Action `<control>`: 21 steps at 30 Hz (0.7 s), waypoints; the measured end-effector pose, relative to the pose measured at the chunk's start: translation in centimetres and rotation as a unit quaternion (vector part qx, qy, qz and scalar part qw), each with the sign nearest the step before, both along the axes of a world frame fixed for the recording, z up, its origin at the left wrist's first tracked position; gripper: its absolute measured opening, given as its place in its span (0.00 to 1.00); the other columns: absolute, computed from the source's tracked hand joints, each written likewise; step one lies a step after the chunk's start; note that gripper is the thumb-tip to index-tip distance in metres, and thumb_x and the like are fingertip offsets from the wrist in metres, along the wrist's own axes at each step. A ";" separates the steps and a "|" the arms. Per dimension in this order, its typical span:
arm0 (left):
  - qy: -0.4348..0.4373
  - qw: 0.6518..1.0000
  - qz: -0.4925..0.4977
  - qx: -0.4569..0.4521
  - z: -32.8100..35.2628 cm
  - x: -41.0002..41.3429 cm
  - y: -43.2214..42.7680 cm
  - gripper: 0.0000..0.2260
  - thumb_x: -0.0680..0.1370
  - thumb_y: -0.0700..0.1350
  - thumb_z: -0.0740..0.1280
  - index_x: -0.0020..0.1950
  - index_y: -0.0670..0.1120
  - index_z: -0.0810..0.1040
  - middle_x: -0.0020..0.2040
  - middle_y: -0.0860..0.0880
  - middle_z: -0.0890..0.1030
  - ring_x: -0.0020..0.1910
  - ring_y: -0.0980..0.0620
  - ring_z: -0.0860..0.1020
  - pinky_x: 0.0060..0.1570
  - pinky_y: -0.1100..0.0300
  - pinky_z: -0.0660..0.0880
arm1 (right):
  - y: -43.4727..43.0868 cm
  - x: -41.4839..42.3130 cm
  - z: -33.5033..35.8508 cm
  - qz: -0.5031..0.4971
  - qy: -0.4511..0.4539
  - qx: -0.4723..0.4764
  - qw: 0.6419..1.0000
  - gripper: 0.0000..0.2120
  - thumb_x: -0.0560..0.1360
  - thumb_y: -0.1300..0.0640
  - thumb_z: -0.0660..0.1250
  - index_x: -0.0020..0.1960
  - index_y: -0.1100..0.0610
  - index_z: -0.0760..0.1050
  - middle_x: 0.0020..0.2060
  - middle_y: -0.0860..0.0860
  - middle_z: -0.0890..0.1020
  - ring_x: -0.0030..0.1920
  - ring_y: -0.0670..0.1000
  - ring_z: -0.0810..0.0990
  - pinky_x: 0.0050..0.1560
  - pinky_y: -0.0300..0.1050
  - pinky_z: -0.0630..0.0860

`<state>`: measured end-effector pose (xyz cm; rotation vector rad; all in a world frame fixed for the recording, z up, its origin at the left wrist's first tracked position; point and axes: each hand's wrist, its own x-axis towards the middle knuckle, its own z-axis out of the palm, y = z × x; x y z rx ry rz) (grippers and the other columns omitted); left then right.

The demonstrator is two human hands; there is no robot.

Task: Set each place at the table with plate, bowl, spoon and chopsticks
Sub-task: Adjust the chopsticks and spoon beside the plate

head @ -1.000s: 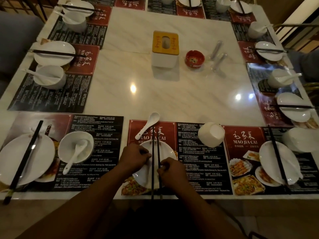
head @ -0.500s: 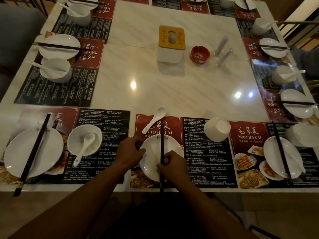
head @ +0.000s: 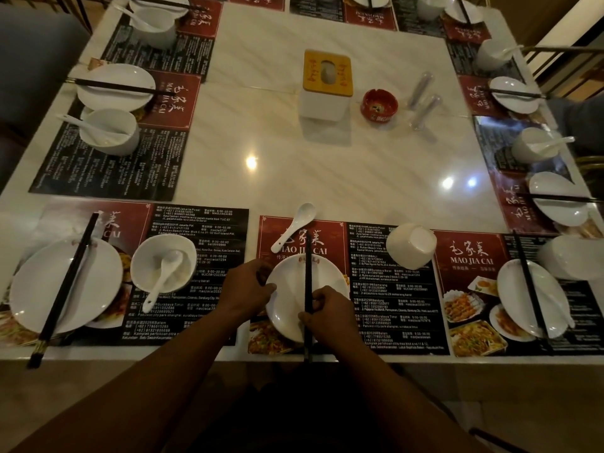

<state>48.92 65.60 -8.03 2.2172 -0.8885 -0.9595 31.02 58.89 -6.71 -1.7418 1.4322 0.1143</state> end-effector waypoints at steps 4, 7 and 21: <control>-0.004 1.000 0.004 0.003 0.2 -0.1 0.0 0.15 0.72 0.43 0.77 0.58 0.50 0.81 0.47 0.57 0.80 0.44 0.59 0.78 0.45 0.65 0.73 | 0.0 -0.1 0.1 -0.006 0.000 0.005 1.000 0.22 0.69 0.56 0.78 0.59 0.53 0.76 0.45 0.46 0.82 0.47 0.44 0.80 0.40 0.30 0.69; -0.009 1.000 0.001 0.001 0.2 -0.2 0.0 0.16 0.72 0.43 0.77 0.58 0.50 0.81 0.47 0.56 0.81 0.44 0.59 0.78 0.45 0.65 0.74 | 0.0 -0.1 0.1 -0.004 -0.003 0.005 1.000 0.22 0.68 0.56 0.78 0.59 0.53 0.75 0.44 0.46 0.81 0.46 0.44 0.80 0.40 0.31 0.70; -0.017 1.000 0.001 0.004 0.1 -0.3 0.2 0.16 0.73 0.44 0.76 0.59 0.50 0.80 0.44 0.58 0.78 0.41 0.63 0.76 0.38 0.69 0.71 | 0.0 -0.2 0.1 0.005 -0.003 0.002 1.000 0.25 0.69 0.56 0.78 0.63 0.54 0.74 0.51 0.50 0.83 0.50 0.47 0.81 0.47 0.35 0.76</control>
